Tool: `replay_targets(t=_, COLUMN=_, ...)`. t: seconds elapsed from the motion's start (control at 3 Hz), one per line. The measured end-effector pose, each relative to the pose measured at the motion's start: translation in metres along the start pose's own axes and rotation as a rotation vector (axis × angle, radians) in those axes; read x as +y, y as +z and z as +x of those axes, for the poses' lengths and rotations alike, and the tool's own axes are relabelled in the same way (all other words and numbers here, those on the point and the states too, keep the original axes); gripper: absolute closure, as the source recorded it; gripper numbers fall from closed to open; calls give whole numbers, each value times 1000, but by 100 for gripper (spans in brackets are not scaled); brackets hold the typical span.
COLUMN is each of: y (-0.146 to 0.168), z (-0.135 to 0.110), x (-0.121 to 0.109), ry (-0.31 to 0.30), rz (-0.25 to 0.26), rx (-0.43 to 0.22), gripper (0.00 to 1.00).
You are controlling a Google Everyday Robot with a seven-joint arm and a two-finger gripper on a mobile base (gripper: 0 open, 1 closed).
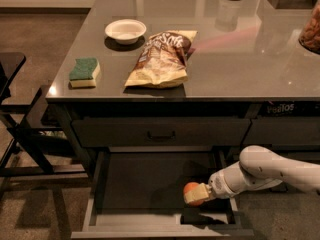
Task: Place orange into middle drawer
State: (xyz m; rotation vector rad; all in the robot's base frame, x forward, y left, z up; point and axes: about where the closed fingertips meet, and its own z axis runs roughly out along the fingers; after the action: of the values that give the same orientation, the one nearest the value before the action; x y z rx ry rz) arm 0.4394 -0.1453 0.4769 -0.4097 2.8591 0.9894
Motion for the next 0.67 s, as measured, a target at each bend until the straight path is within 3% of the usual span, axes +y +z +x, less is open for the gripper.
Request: replay_targets(t=0.67, y=60, z=0, x=-4, ry=47, rz=-61, rx=9, gripper=100)
